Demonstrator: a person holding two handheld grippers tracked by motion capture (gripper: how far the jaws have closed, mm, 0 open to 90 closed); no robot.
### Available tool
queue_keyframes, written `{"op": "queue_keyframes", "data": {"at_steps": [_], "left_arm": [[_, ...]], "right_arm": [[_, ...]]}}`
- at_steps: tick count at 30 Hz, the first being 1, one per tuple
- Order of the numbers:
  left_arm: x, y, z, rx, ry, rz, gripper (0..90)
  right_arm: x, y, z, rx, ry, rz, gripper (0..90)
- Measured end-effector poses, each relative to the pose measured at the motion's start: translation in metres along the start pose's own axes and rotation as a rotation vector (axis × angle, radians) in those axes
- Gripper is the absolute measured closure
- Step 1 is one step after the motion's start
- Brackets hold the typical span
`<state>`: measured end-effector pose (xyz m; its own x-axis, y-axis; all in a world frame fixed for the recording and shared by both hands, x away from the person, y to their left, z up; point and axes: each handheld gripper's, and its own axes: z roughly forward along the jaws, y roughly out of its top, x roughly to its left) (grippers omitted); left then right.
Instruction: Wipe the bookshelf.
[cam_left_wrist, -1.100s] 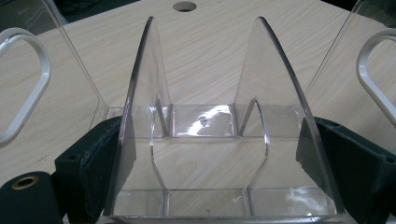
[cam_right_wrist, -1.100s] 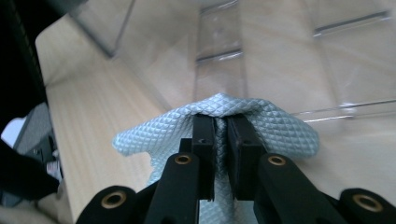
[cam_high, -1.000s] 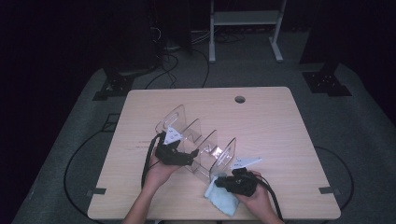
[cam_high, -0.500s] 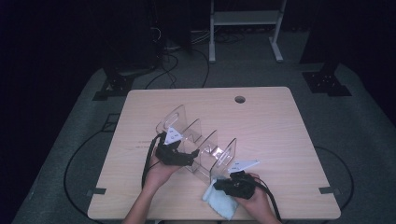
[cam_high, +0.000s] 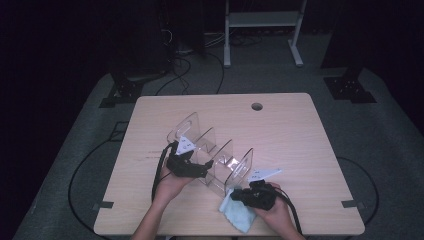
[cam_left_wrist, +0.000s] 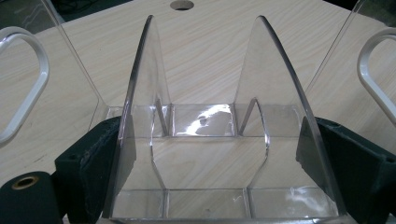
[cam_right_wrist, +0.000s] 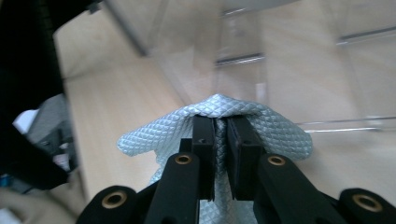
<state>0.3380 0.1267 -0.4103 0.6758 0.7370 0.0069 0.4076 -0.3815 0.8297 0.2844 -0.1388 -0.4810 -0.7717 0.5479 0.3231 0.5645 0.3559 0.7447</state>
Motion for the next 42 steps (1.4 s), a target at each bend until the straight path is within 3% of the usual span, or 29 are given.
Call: {"op": "queue_keyframes", "data": {"at_steps": [5,7,12,15,16,17,19,22,26,30,31,35,37,38,42], "left_arm": [[0.0,0.0,0.0,-0.003,0.0,0.0,8.5],[0.0,0.0,0.0,-0.001,0.0,0.002,8.5],[0.0,0.0,0.0,-0.002,-0.001,0.001,8.5],[0.0,0.0,0.0,-0.002,-0.002,0.001,8.5],[0.0,0.0,0.0,-0.002,-0.002,0.001,8.5],[0.0,0.0,0.0,0.0,0.002,-0.002,8.5],[0.0,0.0,0.0,0.001,0.002,-0.002,8.4],[0.0,0.0,0.0,0.0,0.0,-0.001,8.4],[0.0,0.0,0.0,-0.002,-0.002,0.0,8.4],[0.0,0.0,0.001,-0.002,0.0,-0.002,8.4],[0.0,0.0,0.001,-0.003,0.0,-0.002,8.4],[0.0,0.0,0.001,-0.001,-0.001,-0.003,8.4],[0.0,0.0,0.001,0.0,-0.002,-0.002,8.4],[0.0,0.0,0.001,0.0,-0.002,-0.001,8.4],[0.0,0.0,0.001,-0.002,-0.003,-0.002,8.4]], "right_arm": [[-0.018,0.003,-0.007,-0.018,-0.063,0.031,82.1],[-0.024,0.002,-0.007,-0.022,-0.052,0.064,82.1],[-0.028,0.003,-0.008,-0.016,-0.059,0.078,82.1],[-0.042,0.007,-0.014,-0.02,-0.12,0.099,82.1],[-0.042,0.007,-0.014,-0.02,-0.12,0.099,82.1],[-0.056,0.011,-0.019,-0.034,-0.138,0.126,82.0],[-0.062,0.01,-0.019,-0.038,-0.134,0.139,82.0],[-0.061,0.008,-0.019,-0.054,-0.136,0.162,82.2],[-0.052,0.009,-0.018,-0.047,-0.127,0.135,82.2],[-0.053,0.018,-0.03,-0.112,-0.154,0.125,82.2],[-0.059,0.019,-0.034,-0.143,-0.159,0.146,82.2],[-0.069,0.01,-0.024,-0.088,-0.165,0.173,82.2],[-0.072,0.009,-0.023,-0.087,-0.147,0.195,82.2],[-0.071,0.01,-0.025,-0.093,-0.161,0.186,82.2],[-0.06,0.024,-0.043,-0.206,-0.158,0.146,82.2]]}}
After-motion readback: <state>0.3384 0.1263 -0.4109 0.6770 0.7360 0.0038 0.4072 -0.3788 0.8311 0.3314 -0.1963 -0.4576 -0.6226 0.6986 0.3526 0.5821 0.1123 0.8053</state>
